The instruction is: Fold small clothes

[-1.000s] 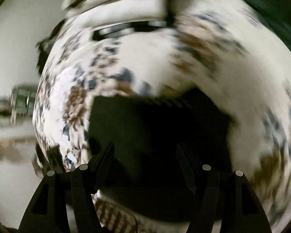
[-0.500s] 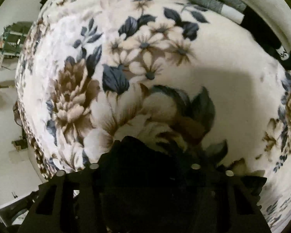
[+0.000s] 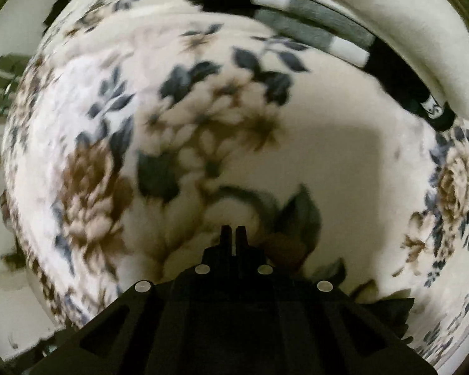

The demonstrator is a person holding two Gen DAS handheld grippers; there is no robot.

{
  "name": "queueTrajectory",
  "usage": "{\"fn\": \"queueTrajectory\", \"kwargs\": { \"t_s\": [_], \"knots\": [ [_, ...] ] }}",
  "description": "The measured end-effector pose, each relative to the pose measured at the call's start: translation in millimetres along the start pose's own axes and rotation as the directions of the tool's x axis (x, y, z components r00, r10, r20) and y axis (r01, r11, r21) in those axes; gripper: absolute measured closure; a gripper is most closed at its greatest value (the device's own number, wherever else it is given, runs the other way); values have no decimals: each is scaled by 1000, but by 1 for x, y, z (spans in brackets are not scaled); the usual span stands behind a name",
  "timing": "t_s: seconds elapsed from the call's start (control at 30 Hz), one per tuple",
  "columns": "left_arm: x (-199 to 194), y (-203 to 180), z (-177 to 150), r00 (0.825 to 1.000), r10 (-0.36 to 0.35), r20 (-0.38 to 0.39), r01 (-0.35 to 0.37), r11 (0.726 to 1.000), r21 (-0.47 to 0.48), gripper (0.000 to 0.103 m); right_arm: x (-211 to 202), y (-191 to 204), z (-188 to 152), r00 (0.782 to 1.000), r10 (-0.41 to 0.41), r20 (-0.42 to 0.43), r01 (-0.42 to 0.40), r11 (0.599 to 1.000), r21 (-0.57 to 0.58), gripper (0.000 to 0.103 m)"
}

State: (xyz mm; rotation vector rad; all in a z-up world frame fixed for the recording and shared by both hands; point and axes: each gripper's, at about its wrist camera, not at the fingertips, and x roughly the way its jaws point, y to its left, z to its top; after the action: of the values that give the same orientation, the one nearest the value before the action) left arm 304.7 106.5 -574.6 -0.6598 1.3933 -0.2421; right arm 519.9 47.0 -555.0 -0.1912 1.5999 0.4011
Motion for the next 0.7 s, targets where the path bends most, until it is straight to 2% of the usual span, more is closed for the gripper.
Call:
{"fn": "queueTrajectory", "kwargs": {
  "t_s": [0.07,0.1,0.17,0.23,0.27,0.33,0.37,0.4,0.5,0.57,0.63,0.7],
  "knots": [
    [0,-1,0,1000,-1,-2,1,1000,-3,29,7,-6,3,1000,-21,-13,22,999,27,102],
    [0,-1,1,1000,-1,-5,1,1000,-4,29,11,-7,4,999,-5,-37,6,1000,26,102],
    [-5,0,2,1000,-2,1,2,1000,-6,31,12,-13,3,994,77,-82,-73,996,54,101],
    [-11,2,2,1000,9,11,-9,1000,0,31,-3,-26,-1,985,156,-76,-150,986,78,100],
    [-18,6,1,999,24,27,-24,1000,0,31,-19,-38,-8,981,185,-62,-179,979,94,94],
    [-27,14,0,998,37,49,-36,999,-11,30,-44,-57,-23,977,214,-18,-210,969,127,74],
    [-30,19,0,998,45,55,-44,999,-19,31,-63,-73,-38,977,213,20,-214,965,151,57],
    [-30,26,-1,998,38,52,-36,999,-31,30,-75,-84,-49,977,206,44,-211,963,171,49],
    [-17,33,1,999,27,32,-25,999,-47,27,-103,-125,-93,984,146,99,-166,957,239,48],
    [-6,30,4,999,26,30,-25,999,-34,7,-112,-154,-122,987,105,120,-138,940,313,48],
    [5,24,7,1000,21,22,-21,1000,-17,0,-111,-191,-159,985,108,134,-155,894,419,48],
    [12,16,9,997,73,24,-73,997,1,0,-101,-221,-186,985,103,136,-157,858,490,48]
  ]
}}
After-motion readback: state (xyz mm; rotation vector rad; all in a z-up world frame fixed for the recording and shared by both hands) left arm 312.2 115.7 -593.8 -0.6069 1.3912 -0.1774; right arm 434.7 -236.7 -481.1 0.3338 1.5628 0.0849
